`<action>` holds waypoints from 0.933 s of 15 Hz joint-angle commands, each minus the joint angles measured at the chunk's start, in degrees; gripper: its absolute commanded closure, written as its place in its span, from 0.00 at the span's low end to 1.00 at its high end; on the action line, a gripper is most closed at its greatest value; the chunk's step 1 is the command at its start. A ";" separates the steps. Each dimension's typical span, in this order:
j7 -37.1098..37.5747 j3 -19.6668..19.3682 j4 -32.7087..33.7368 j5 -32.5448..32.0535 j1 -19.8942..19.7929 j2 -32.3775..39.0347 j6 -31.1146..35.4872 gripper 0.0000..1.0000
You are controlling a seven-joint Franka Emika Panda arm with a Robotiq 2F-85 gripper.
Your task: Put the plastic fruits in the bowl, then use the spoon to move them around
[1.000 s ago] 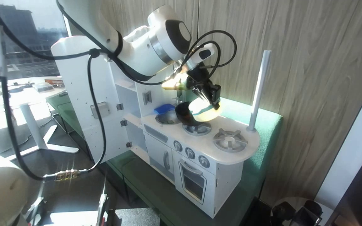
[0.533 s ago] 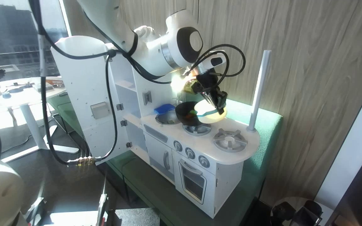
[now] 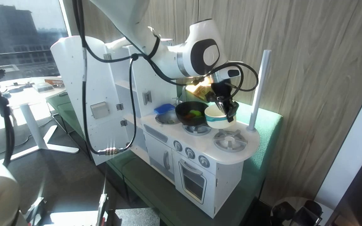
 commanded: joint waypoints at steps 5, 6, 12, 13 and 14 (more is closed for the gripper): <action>-7.55 0.02 8.27 10.19 -3.62 7.95 -3.06 0.97; -7.79 -0.04 9.01 10.66 -3.78 8.69 -3.76 0.97; -7.88 -0.31 12.55 11.03 -4.30 12.20 -6.79 0.83; -7.75 -0.29 13.19 11.06 -4.37 12.66 -7.60 0.69; -7.80 -0.23 13.70 11.04 -4.46 13.03 -8.21 0.65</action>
